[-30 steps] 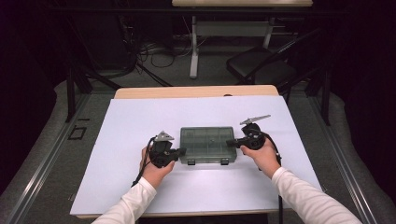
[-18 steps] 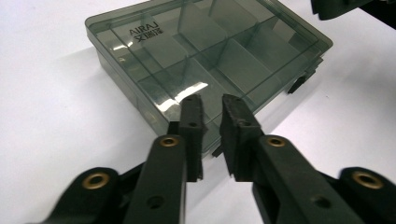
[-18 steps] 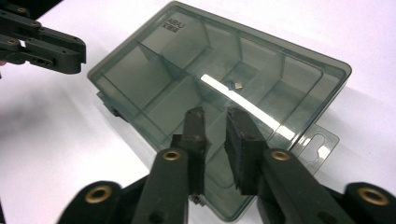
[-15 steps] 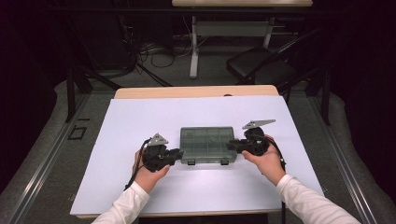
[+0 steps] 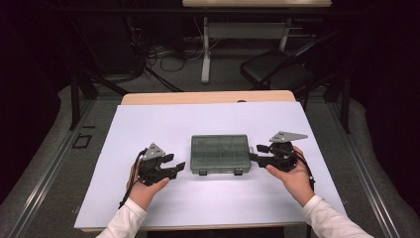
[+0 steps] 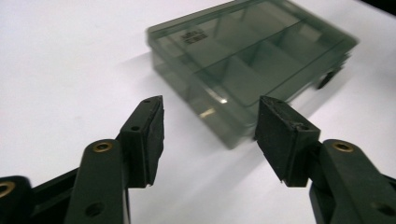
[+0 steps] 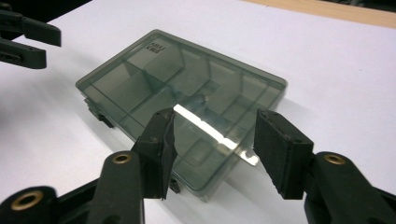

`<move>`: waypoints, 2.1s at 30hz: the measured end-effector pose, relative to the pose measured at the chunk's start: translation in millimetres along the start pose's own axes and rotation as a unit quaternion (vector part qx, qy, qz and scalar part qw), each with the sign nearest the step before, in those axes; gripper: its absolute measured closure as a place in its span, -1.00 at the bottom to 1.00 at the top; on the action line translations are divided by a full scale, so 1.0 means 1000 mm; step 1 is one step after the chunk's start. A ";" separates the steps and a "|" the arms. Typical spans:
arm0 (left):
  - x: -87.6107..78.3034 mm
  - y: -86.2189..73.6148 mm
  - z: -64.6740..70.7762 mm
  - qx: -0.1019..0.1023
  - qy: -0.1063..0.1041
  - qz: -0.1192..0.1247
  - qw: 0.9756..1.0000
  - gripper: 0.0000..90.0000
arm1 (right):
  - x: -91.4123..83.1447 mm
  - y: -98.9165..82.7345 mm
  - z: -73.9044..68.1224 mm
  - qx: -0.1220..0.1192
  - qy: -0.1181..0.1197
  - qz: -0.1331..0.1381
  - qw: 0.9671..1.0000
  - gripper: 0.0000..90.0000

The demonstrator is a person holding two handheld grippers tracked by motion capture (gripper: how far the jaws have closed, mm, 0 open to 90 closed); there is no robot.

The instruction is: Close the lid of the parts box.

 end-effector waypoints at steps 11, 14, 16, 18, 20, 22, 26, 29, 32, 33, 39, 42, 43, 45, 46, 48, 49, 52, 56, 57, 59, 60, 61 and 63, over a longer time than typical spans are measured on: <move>-0.020 -0.007 -0.003 -0.006 0.003 0.007 1.000 -0.29 | -0.026 -0.020 0.009 -0.003 -0.061 0.013 0.998 -0.18; -0.024 -0.008 -0.004 -0.009 0.004 0.008 1.000 -0.41 | -0.032 -0.027 0.013 0.001 -0.076 0.012 0.997 -0.26; -0.028 -0.010 -0.005 -0.016 0.000 0.012 1.000 -0.43 | -0.034 -0.031 0.015 0.006 -0.080 0.008 0.997 -0.26; -0.029 -0.011 -0.006 -0.020 0.001 0.016 1.000 -0.44 | -0.036 -0.034 0.017 0.011 -0.077 0.002 0.997 -0.26; -0.031 -0.014 -0.009 -0.025 0.006 0.016 1.000 -0.44 | -0.037 -0.041 0.019 0.018 -0.078 -0.004 0.997 -0.26; -0.033 -0.019 -0.016 -0.033 0.017 0.010 0.999 -0.44 | -0.039 -0.046 0.020 0.021 -0.083 0.002 0.996 -0.26; -0.035 -0.025 -0.024 -0.043 0.029 0.015 0.999 -0.49 | -0.040 -0.052 0.020 0.018 -0.080 0.003 0.997 -0.41; -0.037 -0.029 -0.029 -0.045 0.030 0.018 0.998 -0.58 | -0.040 -0.055 0.020 0.019 -0.084 0.009 0.996 -0.57; -0.038 -0.032 -0.033 -0.051 0.028 0.024 0.998 -0.69 | -0.038 -0.057 0.020 0.019 -0.087 0.010 0.996 -0.65; -0.039 -0.033 -0.037 -0.062 0.032 0.031 0.997 -0.69 | -0.036 -0.061 0.020 0.017 -0.084 0.014 0.996 -0.67; -0.040 -0.040 -0.048 -0.047 0.048 0.038 0.997 -0.69 | -0.031 -0.064 0.021 0.012 -0.100 0.017 0.995 -0.69; -0.041 -0.043 -0.054 -0.039 0.063 0.042 0.996 -0.78 | -0.029 -0.066 0.024 0.018 -0.110 0.011 0.994 -0.70; -0.040 -0.044 -0.055 -0.039 0.061 0.044 0.996 -0.78 | -0.028 -0.067 0.024 0.019 -0.110 0.010 0.994 -0.71; -0.039 -0.046 -0.057 -0.037 0.062 0.042 0.997 -0.78 | -0.028 -0.068 0.026 0.020 -0.113 0.008 0.993 -0.75; -0.039 -0.046 -0.057 -0.035 0.061 0.041 0.997 -0.78 | -0.027 -0.069 0.027 0.020 -0.115 0.007 0.993 -0.77; -0.039 -0.047 -0.057 -0.032 0.060 0.038 0.997 -0.78 | -0.027 -0.070 0.028 0.018 -0.121 0.005 0.992 -0.79; -0.038 -0.048 -0.058 -0.027 0.064 0.037 0.997 -0.78 | -0.026 -0.070 0.029 0.016 -0.123 0.005 0.992 -0.79; -0.038 -0.049 -0.059 -0.024 0.065 0.033 0.997 -0.78 | -0.025 -0.072 0.030 0.011 -0.128 0.003 0.992 -0.81; -0.036 -0.051 -0.059 -0.024 0.066 0.026 0.997 -0.78 | -0.023 -0.074 0.031 0.002 -0.131 0.010 0.991 -0.83; -0.036 -0.051 -0.059 -0.024 0.066 0.026 0.997 -0.78 | -0.023 -0.074 0.032 -0.001 -0.136 0.011 0.991 -0.83; -0.036 -0.051 -0.058 -0.025 0.063 0.027 0.997 -0.78 | -0.021 -0.075 0.032 -0.004 -0.142 0.009 0.990 -0.83; -0.035 -0.051 -0.058 -0.024 0.063 0.029 0.997 -0.78 | -0.021 -0.075 0.032 -0.005 -0.142 0.009 0.990 -0.83; -0.035 -0.050 -0.058 -0.024 0.062 0.030 0.997 -0.78 | -0.021 -0.075 0.032 -0.004 -0.143 0.010 0.990 -0.83; -0.035 -0.051 -0.058 -0.027 0.060 0.034 0.997 -0.78 | -0.020 -0.075 0.031 -0.004 -0.143 0.014 0.990 -0.83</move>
Point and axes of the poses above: each handheld gripper's, and its own axes: x roughly forward along the jaws, y roughly out of its top, z roughly to its right, the point moved 4 cm from there along x, roughly forward along the jaws, and after that the axes turned 4 degrees about -y, right-handed, at the moved point
